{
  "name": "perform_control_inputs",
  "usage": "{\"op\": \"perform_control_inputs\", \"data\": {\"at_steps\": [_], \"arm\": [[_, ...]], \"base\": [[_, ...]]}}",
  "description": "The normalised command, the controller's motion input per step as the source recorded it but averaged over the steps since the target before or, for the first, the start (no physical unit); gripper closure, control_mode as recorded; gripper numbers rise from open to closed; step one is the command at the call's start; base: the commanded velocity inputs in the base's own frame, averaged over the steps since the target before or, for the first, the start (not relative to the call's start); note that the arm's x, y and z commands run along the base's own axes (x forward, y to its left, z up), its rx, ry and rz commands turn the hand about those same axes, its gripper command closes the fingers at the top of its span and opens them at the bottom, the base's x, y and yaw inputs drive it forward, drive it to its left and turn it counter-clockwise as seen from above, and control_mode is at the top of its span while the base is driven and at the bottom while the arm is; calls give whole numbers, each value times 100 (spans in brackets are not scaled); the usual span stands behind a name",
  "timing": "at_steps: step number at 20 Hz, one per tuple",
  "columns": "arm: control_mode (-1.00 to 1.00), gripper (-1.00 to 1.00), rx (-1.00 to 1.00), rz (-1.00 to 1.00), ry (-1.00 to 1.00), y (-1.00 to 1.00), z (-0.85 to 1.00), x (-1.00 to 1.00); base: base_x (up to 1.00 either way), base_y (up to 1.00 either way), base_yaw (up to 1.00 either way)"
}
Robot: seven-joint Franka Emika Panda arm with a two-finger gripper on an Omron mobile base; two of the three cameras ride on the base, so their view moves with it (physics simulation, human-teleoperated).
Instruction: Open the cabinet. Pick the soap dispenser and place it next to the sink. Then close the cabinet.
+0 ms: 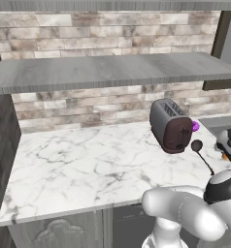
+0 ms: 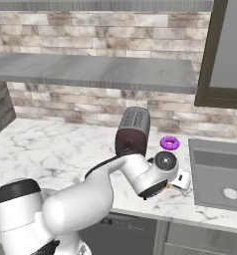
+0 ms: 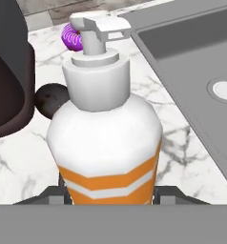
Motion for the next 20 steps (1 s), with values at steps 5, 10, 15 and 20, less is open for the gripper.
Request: {"op": "perform_control_inputs", "data": {"at_steps": [5, 10, 15, 20], "arm": [[-100, 100, 0, 0, -4, 0, -1, 0], [-100, 100, 0, 0, 0, 0, -10, 0], [-100, 100, 0, 0, 0, 0, -21, 0], [-100, 100, 0, 0, 0, 0, -15, 0]], "base": [[0, 0, 0], [0, 0, 0], [0, 0, 0], [0, 0, 0]]}}
